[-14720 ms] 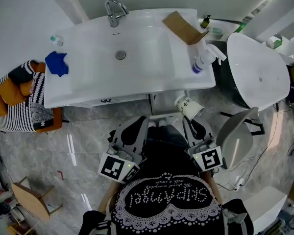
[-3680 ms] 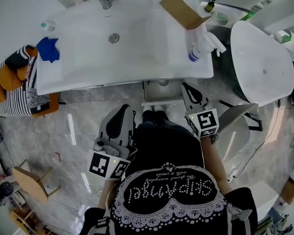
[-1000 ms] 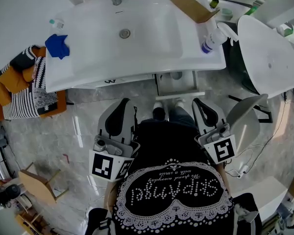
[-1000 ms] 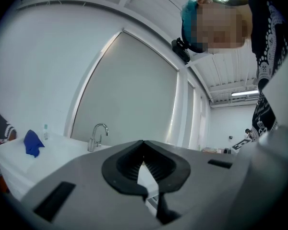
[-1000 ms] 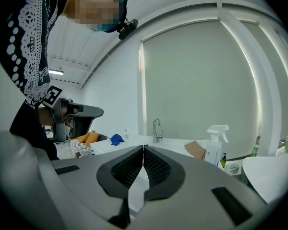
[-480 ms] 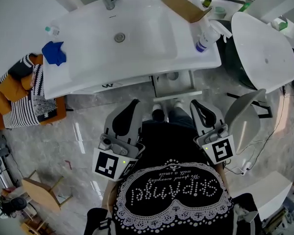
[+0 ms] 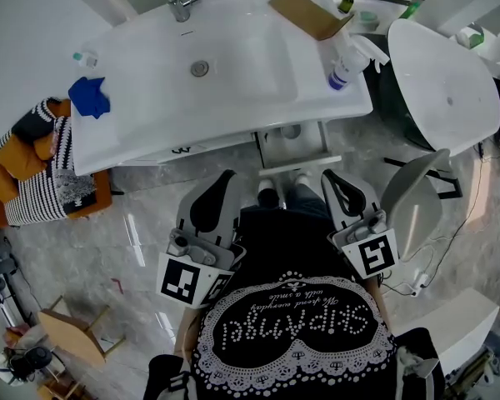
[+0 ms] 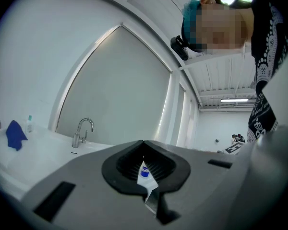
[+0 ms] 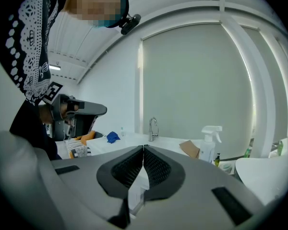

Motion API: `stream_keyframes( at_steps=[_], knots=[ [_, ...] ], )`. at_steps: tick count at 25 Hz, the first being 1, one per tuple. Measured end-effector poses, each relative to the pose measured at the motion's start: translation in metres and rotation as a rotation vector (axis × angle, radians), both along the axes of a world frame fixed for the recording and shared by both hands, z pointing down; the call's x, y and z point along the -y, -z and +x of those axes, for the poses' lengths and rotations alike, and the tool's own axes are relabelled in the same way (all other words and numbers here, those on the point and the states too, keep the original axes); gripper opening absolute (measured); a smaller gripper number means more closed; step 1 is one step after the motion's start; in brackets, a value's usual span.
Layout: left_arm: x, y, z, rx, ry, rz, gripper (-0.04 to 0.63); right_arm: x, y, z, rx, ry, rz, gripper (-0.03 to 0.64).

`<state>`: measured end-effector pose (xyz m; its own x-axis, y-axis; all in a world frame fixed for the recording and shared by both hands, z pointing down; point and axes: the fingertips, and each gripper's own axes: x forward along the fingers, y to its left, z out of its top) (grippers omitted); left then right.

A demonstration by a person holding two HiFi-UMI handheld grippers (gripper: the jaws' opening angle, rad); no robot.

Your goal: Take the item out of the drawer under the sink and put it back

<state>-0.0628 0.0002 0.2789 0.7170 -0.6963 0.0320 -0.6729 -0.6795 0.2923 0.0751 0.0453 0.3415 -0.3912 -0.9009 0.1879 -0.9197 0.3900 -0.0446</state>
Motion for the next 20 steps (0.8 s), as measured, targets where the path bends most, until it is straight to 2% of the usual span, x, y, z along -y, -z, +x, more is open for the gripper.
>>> stream_keyframes(
  at_steps=[20],
  knots=[
    [0.004, -0.001, -0.021, -0.015, 0.06, -0.023, 0.005, 0.014, -0.001, -0.017, -0.041, 0.063, -0.016, 0.018]
  ],
)
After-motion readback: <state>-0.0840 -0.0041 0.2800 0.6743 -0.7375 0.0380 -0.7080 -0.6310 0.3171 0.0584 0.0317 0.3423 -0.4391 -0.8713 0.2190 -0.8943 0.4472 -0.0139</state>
